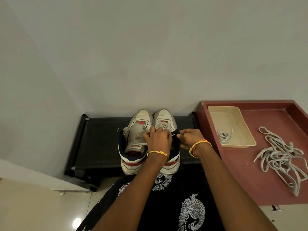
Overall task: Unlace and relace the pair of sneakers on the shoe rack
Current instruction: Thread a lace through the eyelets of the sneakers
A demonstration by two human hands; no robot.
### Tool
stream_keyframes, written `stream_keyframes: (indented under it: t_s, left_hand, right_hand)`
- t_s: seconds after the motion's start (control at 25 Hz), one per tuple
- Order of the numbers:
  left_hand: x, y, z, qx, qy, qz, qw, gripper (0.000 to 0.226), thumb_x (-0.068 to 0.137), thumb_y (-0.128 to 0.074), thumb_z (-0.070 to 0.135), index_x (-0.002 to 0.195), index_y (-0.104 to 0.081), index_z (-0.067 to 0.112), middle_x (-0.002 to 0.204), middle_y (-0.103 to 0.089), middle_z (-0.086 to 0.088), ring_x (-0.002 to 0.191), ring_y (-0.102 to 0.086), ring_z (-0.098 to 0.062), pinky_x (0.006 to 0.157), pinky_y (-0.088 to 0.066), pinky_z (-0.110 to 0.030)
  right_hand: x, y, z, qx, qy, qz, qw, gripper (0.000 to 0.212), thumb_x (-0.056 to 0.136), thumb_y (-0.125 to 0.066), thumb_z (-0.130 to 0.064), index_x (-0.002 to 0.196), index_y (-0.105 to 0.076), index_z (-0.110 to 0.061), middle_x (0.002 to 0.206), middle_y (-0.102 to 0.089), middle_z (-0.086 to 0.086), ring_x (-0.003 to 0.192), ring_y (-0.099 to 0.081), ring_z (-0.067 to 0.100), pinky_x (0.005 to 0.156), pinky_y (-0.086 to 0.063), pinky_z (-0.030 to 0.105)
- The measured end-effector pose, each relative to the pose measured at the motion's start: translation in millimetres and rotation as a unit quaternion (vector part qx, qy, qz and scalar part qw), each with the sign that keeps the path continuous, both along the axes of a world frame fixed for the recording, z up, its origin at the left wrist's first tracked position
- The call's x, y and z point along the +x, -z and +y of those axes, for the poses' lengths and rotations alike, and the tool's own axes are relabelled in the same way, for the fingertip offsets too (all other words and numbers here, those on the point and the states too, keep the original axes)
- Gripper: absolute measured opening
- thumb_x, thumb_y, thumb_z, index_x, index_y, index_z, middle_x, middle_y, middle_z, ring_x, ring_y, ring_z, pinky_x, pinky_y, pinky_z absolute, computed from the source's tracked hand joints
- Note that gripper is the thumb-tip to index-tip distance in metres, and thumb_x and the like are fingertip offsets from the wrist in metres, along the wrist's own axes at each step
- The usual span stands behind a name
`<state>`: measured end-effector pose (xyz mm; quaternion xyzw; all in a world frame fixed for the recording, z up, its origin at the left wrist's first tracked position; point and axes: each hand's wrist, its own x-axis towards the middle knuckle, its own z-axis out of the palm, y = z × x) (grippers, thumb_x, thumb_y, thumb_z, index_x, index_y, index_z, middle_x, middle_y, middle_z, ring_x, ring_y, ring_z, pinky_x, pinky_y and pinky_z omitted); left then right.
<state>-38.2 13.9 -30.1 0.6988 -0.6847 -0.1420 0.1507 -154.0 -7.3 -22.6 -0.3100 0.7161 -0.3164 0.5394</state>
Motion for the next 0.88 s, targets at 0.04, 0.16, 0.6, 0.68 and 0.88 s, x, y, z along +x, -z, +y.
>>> stream_keyframes:
  t_s: [0.04,0.16,0.6,0.68,0.88]
  left_hand:
    - [-0.9,-0.6,-1.6,0.004,0.003,-0.005,1.000,0.024,0.096,-0.045,0.030,0.103,-0.067,0.023,0.112,-0.061,0.003,0.113,-0.039,-0.022,0.088,-0.018,-0.039]
    - [-3.6,-2.3,-4.2,0.011,0.004,-0.015,1.000,0.025,0.096,-0.043,0.030,0.105,-0.066,0.022,0.113,-0.061,0.002,0.115,-0.038,-0.022,0.088,-0.019,-0.038]
    - [-14.3,0.9,-12.1,0.018,-0.036,-0.001,0.999,0.027,0.097,-0.043,0.029,0.102,-0.068,0.020,0.106,-0.065,0.001,0.115,-0.037,-0.022,0.089,-0.020,-0.039]
    - [-18.6,2.6,-11.8,0.018,-0.027,-0.006,0.999,0.028,0.097,-0.042,0.029,0.101,-0.068,0.019,0.102,-0.067,0.000,0.116,-0.037,-0.022,0.092,-0.021,-0.040]
    - [-20.6,6.5,-11.5,0.008,-0.010,-0.006,1.000,0.029,0.098,-0.040,0.028,0.106,-0.066,0.019,0.106,-0.066,0.001,0.118,-0.036,-0.021,0.092,-0.018,-0.039]
  right_hand:
    - [0.1,-0.4,-0.2,0.003,0.002,-0.006,1.000,0.019,0.088,-0.059,0.001,0.076,-0.057,-0.014,0.093,-0.062,0.012,0.095,-0.059,0.024,0.079,-0.051,0.036]
    - [-1.1,0.3,-0.6,0.006,0.008,-0.020,1.000,0.016,0.088,-0.059,0.002,0.080,-0.059,-0.012,0.098,-0.062,0.013,0.097,-0.059,0.024,0.078,-0.050,0.035]
    - [-7.0,6.1,-6.1,0.021,-0.016,-0.090,0.996,0.015,0.094,-0.055,-0.019,0.098,-0.065,-0.007,0.087,-0.063,0.008,0.076,-0.057,0.017,0.062,-0.051,0.026]
    - [-8.0,9.0,-5.2,0.008,-0.005,-0.109,0.994,0.015,0.095,-0.053,-0.013,0.101,-0.063,-0.003,0.078,-0.061,0.007,0.067,-0.056,0.015,0.057,-0.051,0.023]
    - [-12.2,15.4,-3.9,-0.038,-0.031,-0.069,0.996,0.011,0.091,-0.057,-0.004,0.098,-0.065,0.001,0.077,-0.063,0.010,0.064,-0.059,0.016,0.055,-0.054,0.021]
